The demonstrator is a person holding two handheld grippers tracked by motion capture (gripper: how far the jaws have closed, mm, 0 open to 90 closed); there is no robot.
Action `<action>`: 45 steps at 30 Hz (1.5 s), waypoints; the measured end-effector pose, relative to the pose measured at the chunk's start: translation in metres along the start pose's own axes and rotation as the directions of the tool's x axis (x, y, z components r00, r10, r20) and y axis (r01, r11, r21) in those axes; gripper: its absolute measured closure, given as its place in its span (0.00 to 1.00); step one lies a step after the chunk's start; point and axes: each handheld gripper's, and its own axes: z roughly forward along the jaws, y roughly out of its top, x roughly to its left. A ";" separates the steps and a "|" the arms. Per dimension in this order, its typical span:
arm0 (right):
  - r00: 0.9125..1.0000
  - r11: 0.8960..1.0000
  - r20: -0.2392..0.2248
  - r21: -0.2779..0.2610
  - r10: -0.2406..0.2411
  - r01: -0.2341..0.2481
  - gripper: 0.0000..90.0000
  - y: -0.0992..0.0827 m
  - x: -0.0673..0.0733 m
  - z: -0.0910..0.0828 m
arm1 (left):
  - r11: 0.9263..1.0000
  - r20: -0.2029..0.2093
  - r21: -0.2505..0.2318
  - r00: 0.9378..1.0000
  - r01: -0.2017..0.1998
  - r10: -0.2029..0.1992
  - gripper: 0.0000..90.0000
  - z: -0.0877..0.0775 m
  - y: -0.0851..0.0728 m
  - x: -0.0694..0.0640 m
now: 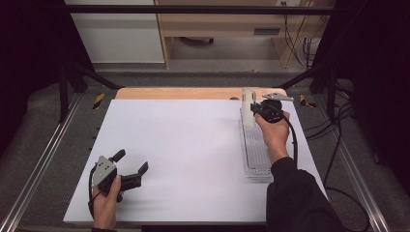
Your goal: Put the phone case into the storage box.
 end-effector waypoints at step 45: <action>1.000 0.998 0.000 0.059 0.009 -0.009 0.90 -0.008 0.001 0.007 | 1.000 -0.002 0.001 1.000 0.002 -0.002 0.02 0.000 0.000 0.001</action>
